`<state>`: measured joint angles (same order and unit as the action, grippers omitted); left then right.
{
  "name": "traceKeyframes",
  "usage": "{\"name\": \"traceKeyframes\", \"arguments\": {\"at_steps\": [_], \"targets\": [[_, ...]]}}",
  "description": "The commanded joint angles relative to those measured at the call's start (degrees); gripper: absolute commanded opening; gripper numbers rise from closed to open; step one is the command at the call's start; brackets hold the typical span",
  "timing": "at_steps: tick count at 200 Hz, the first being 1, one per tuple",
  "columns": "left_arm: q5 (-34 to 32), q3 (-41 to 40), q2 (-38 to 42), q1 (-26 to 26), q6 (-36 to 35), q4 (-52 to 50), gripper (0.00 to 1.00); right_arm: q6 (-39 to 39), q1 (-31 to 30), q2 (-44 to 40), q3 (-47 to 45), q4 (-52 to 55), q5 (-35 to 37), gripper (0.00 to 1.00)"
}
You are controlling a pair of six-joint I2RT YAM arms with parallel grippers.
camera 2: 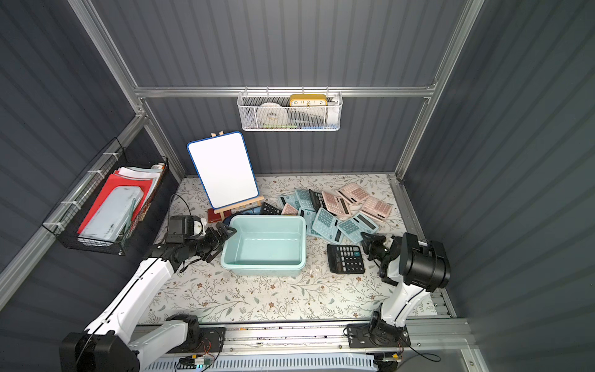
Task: Put the calculator in the storage box
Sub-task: Pick up the calculator at the center of the board.
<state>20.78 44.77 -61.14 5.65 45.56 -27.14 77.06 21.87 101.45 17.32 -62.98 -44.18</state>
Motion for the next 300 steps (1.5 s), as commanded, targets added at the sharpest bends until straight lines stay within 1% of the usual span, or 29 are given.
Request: {"name": "traceKeyframes", "arguments": {"at_steps": [1,30,64,77,92,110,113,161,208,224,239,259,284,288,300], "targets": [[-0.29,2.66,1.46,0.15,-0.60,-2.73,0.99,-1.09,-0.07,-6.13,-0.16,9.98,1.13,0.12],[-0.69,5.09,2.16,0.15,-0.82,-4.62,0.99,-5.32,-0.54,-19.44,2.57,25.59,-0.32,0.11],[-0.55,7.06,2.78,0.17,-0.64,-4.51,0.99,-13.03,-2.96,-34.61,9.75,46.82,-0.62,0.11],[0.00,7.62,2.40,0.23,-0.64,-4.51,1.00,-15.28,-4.23,-38.46,12.40,52.54,-0.46,0.11],[0.94,8.10,2.10,0.24,-0.62,-4.29,0.99,-16.22,-6.19,-40.97,14.99,55.71,-1.34,0.11],[2.16,8.50,1.93,0.24,-0.13,-3.01,0.99,-15.51,-9.71,-42.24,17.30,56.21,-2.59,0.10],[3.93,8.58,1.95,0.24,0.02,-2.76,0.99,-15.38,-10.37,-42.41,17.71,56.14,-2.76,0.10],[13.18,8.49,2.29,0.24,3.84,4.32,0.99,-15.43,-22.78,-43.16,24.08,56.04,-2.36,0.10],[16.89,7.28,3.64,0.24,5.64,7.78,0.99,-14.38,-34.38,-40.11,27.68,53.95,0.45,0.10],[20.24,5.41,4.27,0.24,8.52,12.23,0.99,-12.96,-38.11,-38.36,28.32,51.53,1.32,0.10],[24.34,3.45,4.59,0.24,12.32,18.98,0.99,-11.74,-41.27,-36.65,28.77,49.37,2.36,0.10],[27.62,1.09,5.23,0.24,17.27,26.67,0.99,-10.33,-45.01,-34.66,29.58,46.90,4.03,0.10],[29.40,-0.68,6.29,0.24,19.57,30.26,0.96,-8.73,-49.36,-32.37,30.94,43.65,5.45,0.11],[29.68,-0.90,6.38,0.24,19.77,30.62,0.95,-8.60,-49.98,-30.53,31.20,43.16,5.57,0.11],[30.79,-1.76,6.39,0.22,20.72,31.50,0.94,-7.90,-51.87,-29.00,31.78,41.65,6.14,0.10]]}}
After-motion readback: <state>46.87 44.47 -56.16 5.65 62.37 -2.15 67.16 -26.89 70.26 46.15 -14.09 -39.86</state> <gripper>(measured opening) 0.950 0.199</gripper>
